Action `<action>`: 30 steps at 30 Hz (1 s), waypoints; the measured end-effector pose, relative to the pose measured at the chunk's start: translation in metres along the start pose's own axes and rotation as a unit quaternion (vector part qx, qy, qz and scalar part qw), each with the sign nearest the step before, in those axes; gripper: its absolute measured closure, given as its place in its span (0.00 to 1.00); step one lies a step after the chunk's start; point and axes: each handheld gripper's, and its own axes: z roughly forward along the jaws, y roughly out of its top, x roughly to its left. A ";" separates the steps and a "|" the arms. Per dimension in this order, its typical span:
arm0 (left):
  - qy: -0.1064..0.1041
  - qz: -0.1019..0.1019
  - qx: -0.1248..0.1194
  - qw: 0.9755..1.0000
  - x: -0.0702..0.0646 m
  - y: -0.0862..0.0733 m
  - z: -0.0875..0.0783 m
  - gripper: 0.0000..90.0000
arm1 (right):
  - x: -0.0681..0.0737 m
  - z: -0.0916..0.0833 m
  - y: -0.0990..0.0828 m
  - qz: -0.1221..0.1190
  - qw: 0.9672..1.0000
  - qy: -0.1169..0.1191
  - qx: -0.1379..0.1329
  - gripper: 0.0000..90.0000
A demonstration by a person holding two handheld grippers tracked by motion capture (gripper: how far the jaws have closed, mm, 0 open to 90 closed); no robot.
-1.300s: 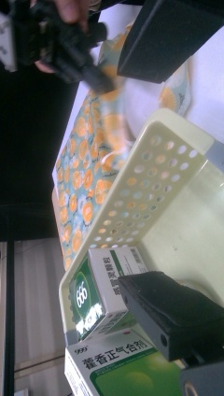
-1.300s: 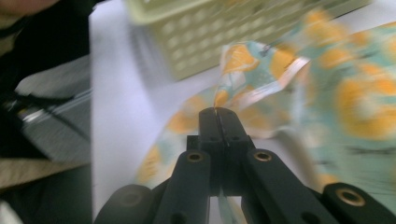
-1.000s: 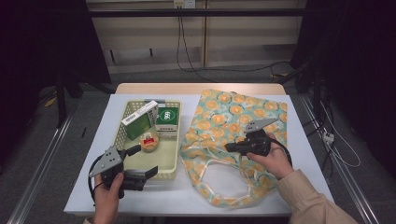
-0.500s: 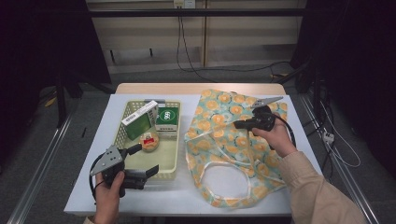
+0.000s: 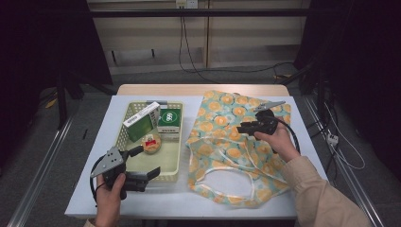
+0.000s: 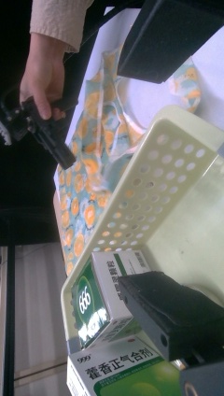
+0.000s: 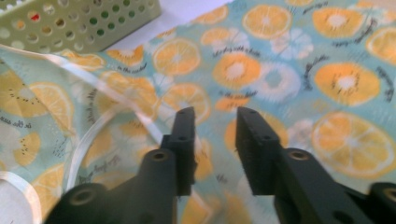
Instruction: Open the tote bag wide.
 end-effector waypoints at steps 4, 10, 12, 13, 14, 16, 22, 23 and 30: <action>0.002 0.000 -0.001 1.000 0.000 0.001 -0.001 0.02 | 0.011 -0.012 -0.009 -0.014 1.000 -0.001 -0.001 0.59; 0.004 -0.001 0.002 1.000 0.000 -0.001 0.000 0.02 | 0.038 -0.031 -0.027 -0.036 0.999 0.024 -0.006 0.49; 0.003 0.000 0.002 1.000 -0.001 0.000 0.000 0.02 | 0.051 -0.036 -0.036 -0.049 0.998 0.036 -0.003 0.49; 0.003 0.002 0.003 1.000 -0.001 0.000 0.000 0.02 | 0.057 -0.037 -0.041 -0.051 0.998 0.042 -0.002 0.49; 0.002 0.002 0.003 1.000 -0.002 0.000 0.000 0.02 | 0.062 -0.038 -0.046 -0.057 0.997 0.044 0.001 0.50; 0.004 0.002 0.002 1.000 -0.003 0.001 0.000 0.02 | 0.068 -0.040 -0.057 -0.065 0.997 0.032 0.010 0.50; 0.003 0.004 0.004 1.000 -0.003 0.001 0.000 0.02 | 0.064 -0.052 -0.080 -0.066 0.997 0.001 0.027 0.53; 0.003 0.004 0.004 1.000 -0.003 0.001 0.000 0.02 | 0.064 -0.055 -0.083 -0.061 0.998 -0.001 0.026 0.53; 0.004 0.006 0.002 1.000 -0.003 0.001 0.000 0.02 | 0.060 -0.071 -0.089 -0.038 0.999 -0.022 0.007 0.51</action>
